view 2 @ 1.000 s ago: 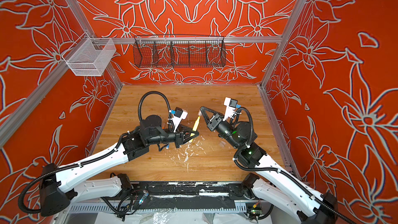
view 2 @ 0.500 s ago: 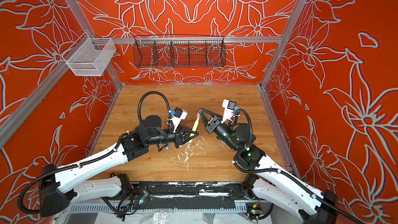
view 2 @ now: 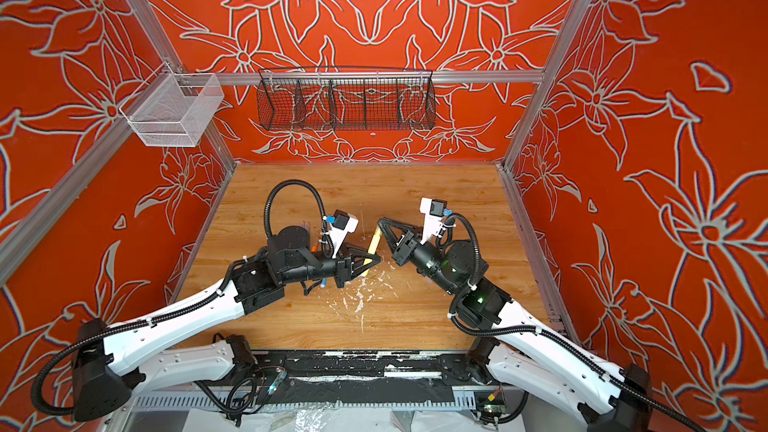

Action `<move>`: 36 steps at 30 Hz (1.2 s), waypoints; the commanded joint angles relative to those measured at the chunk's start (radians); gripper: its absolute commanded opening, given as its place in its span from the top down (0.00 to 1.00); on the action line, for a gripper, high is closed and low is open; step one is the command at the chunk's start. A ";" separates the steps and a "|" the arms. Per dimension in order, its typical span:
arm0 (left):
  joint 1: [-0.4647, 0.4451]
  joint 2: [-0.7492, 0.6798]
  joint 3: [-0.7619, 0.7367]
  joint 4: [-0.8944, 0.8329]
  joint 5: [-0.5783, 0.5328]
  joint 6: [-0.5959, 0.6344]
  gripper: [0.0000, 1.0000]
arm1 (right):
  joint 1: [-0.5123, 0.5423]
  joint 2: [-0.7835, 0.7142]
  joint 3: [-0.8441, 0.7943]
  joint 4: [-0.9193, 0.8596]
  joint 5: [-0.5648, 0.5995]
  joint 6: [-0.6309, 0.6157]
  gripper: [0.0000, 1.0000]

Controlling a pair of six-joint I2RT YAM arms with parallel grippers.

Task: Insert the pens into the pen caps
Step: 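Lower the cap onto the yellow marker tip with the right gripper, then press the cap down onto the yellow marker with the right gripper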

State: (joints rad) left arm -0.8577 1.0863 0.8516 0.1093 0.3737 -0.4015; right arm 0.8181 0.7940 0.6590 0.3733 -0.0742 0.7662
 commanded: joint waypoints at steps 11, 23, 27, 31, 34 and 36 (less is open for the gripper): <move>-0.003 0.000 0.021 0.062 -0.006 0.039 1.00 | 0.017 -0.111 -0.042 -0.100 0.026 -0.034 0.57; -0.004 0.011 0.069 -0.026 0.070 0.145 1.00 | 0.017 -0.146 0.062 -0.204 0.039 -0.059 0.52; -0.004 0.011 0.074 -0.040 0.068 0.156 1.00 | 0.017 -0.107 0.090 -0.199 0.017 -0.053 0.52; -0.004 0.009 0.076 -0.046 0.067 0.161 1.00 | 0.017 -0.069 0.112 -0.192 0.001 -0.049 0.52; -0.004 0.009 0.078 -0.051 0.069 0.164 1.00 | 0.018 -0.049 0.123 -0.191 -0.002 -0.052 0.52; -0.004 0.010 0.078 -0.053 0.070 0.164 1.00 | 0.017 -0.038 0.132 -0.191 -0.005 -0.051 0.53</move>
State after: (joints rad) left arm -0.8577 1.0943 0.8913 0.0551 0.4255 -0.2569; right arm 0.8307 0.7551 0.7479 0.1688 -0.0631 0.7177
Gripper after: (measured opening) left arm 0.144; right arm 0.471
